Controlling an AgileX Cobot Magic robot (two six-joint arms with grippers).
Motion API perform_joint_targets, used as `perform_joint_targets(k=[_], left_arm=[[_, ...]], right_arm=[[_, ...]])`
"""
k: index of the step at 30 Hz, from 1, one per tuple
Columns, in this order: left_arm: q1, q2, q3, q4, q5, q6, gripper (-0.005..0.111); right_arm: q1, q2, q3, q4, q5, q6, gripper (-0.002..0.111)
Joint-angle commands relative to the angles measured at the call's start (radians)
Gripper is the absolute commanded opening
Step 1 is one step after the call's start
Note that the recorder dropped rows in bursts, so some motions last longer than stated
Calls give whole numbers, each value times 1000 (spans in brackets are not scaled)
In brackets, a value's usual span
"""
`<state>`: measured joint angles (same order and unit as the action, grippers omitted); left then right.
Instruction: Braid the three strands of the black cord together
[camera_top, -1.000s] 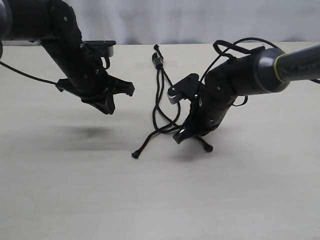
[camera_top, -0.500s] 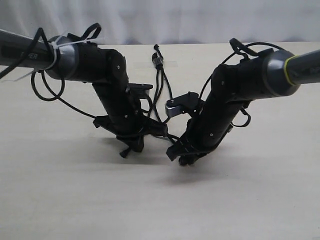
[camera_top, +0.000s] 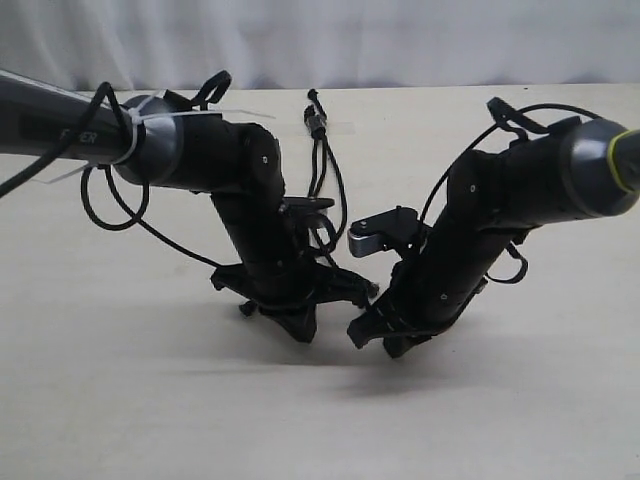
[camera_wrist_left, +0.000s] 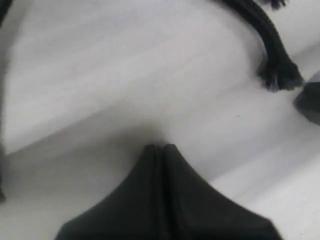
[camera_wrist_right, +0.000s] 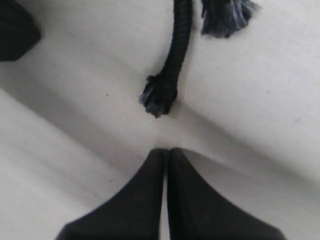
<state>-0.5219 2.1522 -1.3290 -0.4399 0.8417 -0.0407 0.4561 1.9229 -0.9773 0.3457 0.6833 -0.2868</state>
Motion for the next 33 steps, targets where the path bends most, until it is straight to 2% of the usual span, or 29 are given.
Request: perform_joint_targets(k=[1,5,8,10,11,12,13,14,15,16,18,20,23,25,30,31,33], left_arm=[[-7,-6,24,25,15,-6,0],[13,-108,24,104,4,-23,0],[48,-183,24,180,-13,-72,0],[79,-215,24,223,-26,-95,0],[107,-228,24,242,-23,-95,0],[121,-229,24,242,-17,-95,0],[140,-225,24,242,-7,-95,5],[143,-223,24,242,-7,-95,8],[145,-221,24,242,-11,-90,18],[139,-214,24,231,-21,-88,27],[132,-194,26,191,-44,-59,38],[120,-157,26,148,-77,-25,46],[114,-111,26,101,-104,24,51],[114,-86,26,78,-109,41,52],[114,-56,26,80,-109,41,50],[114,-49,26,80,-109,41,46],[114,-35,26,85,-112,41,28]], right_arm=[[-1,4,19,7,-2,-12,4],[-2,-55,17,7,-13,-12,4],[-2,-112,12,7,-99,10,5],[-2,-140,12,1,-154,1,13],[-2,-145,3,-2,-187,-15,23],[-2,-139,-10,-13,-187,-15,29],[-2,-113,-43,-24,-183,-12,36],[-2,-99,-57,-24,-183,-12,37],[-2,-57,-93,-41,-183,-12,37],[-2,-22,-118,-64,-183,-5,37],[-2,18,-141,-64,-183,-5,37],[-2,49,-160,-71,-188,-7,37],[-2,71,-162,-71,-204,-28,37],[-2,93,-162,-71,-192,-44,32],[-2,107,-162,-69,-185,-68,4],[-2,105,-162,-69,-185,-68,4],[-2,98,-162,-69,-176,-68,4]])
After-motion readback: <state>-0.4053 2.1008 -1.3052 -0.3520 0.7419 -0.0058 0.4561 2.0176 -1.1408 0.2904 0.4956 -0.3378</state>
